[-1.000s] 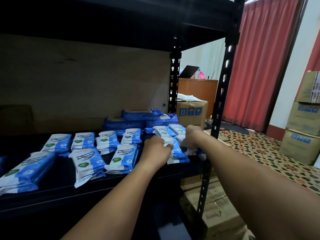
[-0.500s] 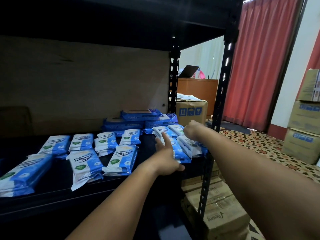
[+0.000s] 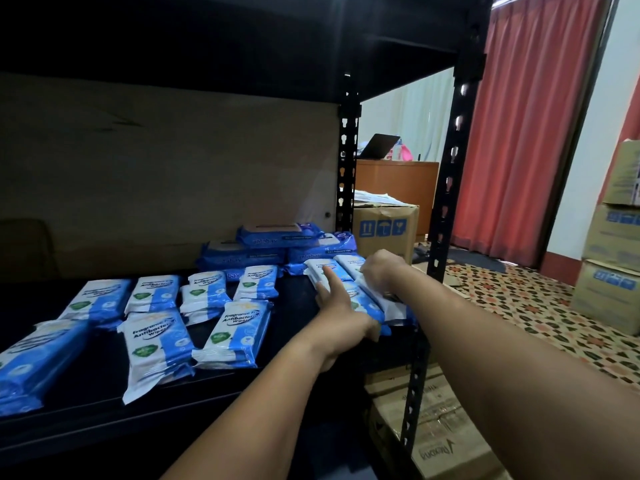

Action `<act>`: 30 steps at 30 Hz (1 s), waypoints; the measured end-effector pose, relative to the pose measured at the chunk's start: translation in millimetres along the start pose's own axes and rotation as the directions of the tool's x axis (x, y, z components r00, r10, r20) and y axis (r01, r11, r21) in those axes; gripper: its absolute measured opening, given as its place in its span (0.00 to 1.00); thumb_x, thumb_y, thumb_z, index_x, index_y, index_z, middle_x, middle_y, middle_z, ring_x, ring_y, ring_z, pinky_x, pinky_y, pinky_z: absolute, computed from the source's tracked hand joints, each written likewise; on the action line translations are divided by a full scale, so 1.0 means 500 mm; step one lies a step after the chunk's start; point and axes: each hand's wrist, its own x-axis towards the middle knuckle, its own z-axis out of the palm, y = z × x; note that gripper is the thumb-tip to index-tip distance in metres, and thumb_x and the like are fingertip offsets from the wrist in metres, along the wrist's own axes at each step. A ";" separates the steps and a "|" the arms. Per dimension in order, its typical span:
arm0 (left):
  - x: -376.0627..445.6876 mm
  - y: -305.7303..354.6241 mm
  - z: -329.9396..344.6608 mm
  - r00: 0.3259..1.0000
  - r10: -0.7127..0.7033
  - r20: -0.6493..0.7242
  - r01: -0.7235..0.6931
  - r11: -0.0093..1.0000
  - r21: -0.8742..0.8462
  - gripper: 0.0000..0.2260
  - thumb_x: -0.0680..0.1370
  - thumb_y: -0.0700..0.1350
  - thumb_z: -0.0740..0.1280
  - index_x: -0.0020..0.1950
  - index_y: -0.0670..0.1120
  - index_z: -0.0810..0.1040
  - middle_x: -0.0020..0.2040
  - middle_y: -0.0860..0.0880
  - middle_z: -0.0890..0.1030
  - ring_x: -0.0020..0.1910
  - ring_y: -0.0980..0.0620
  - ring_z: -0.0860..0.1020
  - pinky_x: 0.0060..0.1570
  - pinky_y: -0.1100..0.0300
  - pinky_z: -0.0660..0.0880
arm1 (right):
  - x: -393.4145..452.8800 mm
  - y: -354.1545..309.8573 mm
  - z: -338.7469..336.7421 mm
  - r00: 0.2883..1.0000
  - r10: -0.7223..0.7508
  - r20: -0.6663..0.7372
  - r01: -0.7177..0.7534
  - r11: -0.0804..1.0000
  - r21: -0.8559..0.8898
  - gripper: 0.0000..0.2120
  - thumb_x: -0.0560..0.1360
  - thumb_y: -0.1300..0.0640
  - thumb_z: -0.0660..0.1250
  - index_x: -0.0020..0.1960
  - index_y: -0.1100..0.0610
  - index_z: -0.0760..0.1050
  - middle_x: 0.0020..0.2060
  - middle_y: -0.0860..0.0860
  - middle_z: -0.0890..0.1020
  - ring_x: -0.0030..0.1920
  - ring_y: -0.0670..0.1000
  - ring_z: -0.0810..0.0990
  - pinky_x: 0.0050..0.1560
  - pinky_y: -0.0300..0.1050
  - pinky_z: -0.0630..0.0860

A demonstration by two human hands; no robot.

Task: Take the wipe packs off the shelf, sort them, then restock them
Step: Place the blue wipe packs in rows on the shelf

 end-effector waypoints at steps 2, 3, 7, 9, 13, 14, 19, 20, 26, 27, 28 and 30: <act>0.016 -0.009 -0.007 0.998 -0.001 -0.058 -0.010 0.980 -0.200 0.67 0.50 0.45 0.71 0.75 0.66 0.28 0.81 0.58 0.42 0.77 0.47 0.61 0.62 0.47 0.78 | 0.012 0.003 0.001 0.999 -0.023 -0.030 0.023 1.000 -0.005 0.15 0.81 0.60 0.60 0.65 0.63 0.77 0.62 0.61 0.79 0.63 0.61 0.77 0.51 0.45 0.69; 0.026 -0.012 -0.011 0.995 -0.014 -0.096 -0.014 0.956 -0.293 0.65 0.50 0.47 0.70 0.76 0.66 0.31 0.82 0.56 0.47 0.74 0.46 0.67 0.59 0.46 0.80 | 0.019 0.007 0.003 0.997 -0.047 -0.056 0.046 0.999 -0.021 0.16 0.82 0.60 0.59 0.66 0.62 0.76 0.63 0.61 0.79 0.62 0.61 0.78 0.50 0.44 0.69; 0.066 0.000 -0.017 0.957 -0.108 -0.270 0.013 0.943 -0.331 0.48 0.66 0.48 0.60 0.80 0.58 0.35 0.81 0.43 0.57 0.77 0.39 0.63 0.67 0.43 0.71 | 0.011 0.008 0.017 0.998 -0.062 -0.013 0.062 0.998 -0.008 0.19 0.83 0.60 0.55 0.72 0.58 0.73 0.68 0.57 0.75 0.64 0.59 0.76 0.60 0.44 0.74; 0.072 0.014 -0.008 0.941 -0.116 -0.317 0.035 0.967 -0.251 0.40 0.74 0.44 0.55 0.82 0.50 0.38 0.81 0.42 0.56 0.79 0.39 0.58 0.74 0.42 0.62 | 0.008 0.013 0.022 0.998 -0.067 -0.005 0.067 0.998 -0.019 0.18 0.83 0.61 0.55 0.69 0.59 0.76 0.67 0.57 0.77 0.64 0.59 0.76 0.65 0.48 0.74; 0.069 0.032 0.021 0.933 -0.079 -0.350 0.026 0.988 -0.154 0.32 0.80 0.36 0.54 0.82 0.39 0.44 0.83 0.42 0.48 0.81 0.42 0.50 0.79 0.48 0.51 | 0.008 0.022 0.024 0.996 -0.092 -0.019 0.092 0.995 -0.034 0.18 0.80 0.62 0.56 0.65 0.57 0.80 0.65 0.55 0.79 0.63 0.57 0.77 0.67 0.51 0.74; 0.074 0.034 0.027 0.930 -0.082 -0.358 0.030 0.988 -0.148 0.32 0.81 0.36 0.54 0.82 0.39 0.43 0.83 0.43 0.48 0.81 0.43 0.50 0.79 0.49 0.51 | 0.009 0.023 0.025 0.995 -0.095 -0.020 0.094 0.995 -0.041 0.18 0.80 0.62 0.57 0.65 0.56 0.80 0.65 0.55 0.79 0.63 0.57 0.77 0.67 0.51 0.74; 0.089 0.034 0.038 0.914 -0.072 -0.400 0.031 0.994 -0.108 0.33 0.81 0.39 0.55 0.82 0.39 0.42 0.82 0.42 0.51 0.79 0.42 0.56 0.78 0.48 0.56 | 0.014 0.023 0.029 0.996 -0.081 -0.036 0.080 0.996 -0.050 0.17 0.79 0.59 0.60 0.64 0.54 0.80 0.63 0.54 0.80 0.58 0.56 0.79 0.62 0.52 0.77; 0.087 0.035 0.038 0.916 -0.069 -0.394 0.036 0.995 -0.089 0.32 0.81 0.40 0.55 0.82 0.39 0.43 0.82 0.42 0.51 0.79 0.42 0.56 0.78 0.49 0.56 | 0.015 0.023 0.029 0.996 -0.078 -0.039 0.076 0.996 -0.053 0.17 0.79 0.58 0.60 0.64 0.54 0.80 0.63 0.54 0.80 0.57 0.56 0.79 0.61 0.52 0.77; 0.078 0.028 0.031 0.931 -0.053 -0.360 0.026 0.996 -0.080 0.33 0.81 0.39 0.56 0.82 0.41 0.43 0.83 0.45 0.49 0.81 0.44 0.52 0.79 0.49 0.53 | 0.010 0.019 0.028 0.995 -0.099 -0.023 0.096 0.988 -0.125 0.20 0.80 0.58 0.58 0.69 0.50 0.77 0.65 0.54 0.78 0.59 0.57 0.78 0.60 0.48 0.77; 0.077 0.026 0.030 0.932 -0.050 -0.360 0.016 0.995 -0.096 0.33 0.81 0.39 0.56 0.82 0.42 0.43 0.83 0.45 0.49 0.81 0.44 0.52 0.78 0.48 0.54 | 0.009 0.017 0.029 0.994 -0.110 -0.012 0.106 0.980 -0.171 0.20 0.80 0.58 0.57 0.70 0.49 0.75 0.65 0.55 0.78 0.58 0.57 0.78 0.58 0.48 0.77; 0.075 0.026 0.029 0.930 -0.047 -0.364 0.005 0.993 -0.116 0.33 0.80 0.39 0.56 0.82 0.42 0.43 0.83 0.45 0.50 0.81 0.45 0.52 0.78 0.48 0.54 | 0.008 0.015 0.030 0.993 -0.118 -0.011 0.113 0.970 -0.216 0.21 0.80 0.57 0.58 0.71 0.49 0.75 0.64 0.55 0.78 0.57 0.57 0.78 0.56 0.48 0.77; 0.069 0.027 0.026 0.925 -0.048 -0.378 -0.009 0.989 -0.147 0.33 0.80 0.39 0.56 0.82 0.43 0.43 0.83 0.46 0.50 0.81 0.45 0.52 0.78 0.47 0.54 | 0.003 0.011 0.032 0.991 -0.127 -0.041 0.110 0.955 -0.276 0.19 0.80 0.57 0.59 0.69 0.50 0.75 0.61 0.55 0.78 0.52 0.57 0.77 0.54 0.48 0.77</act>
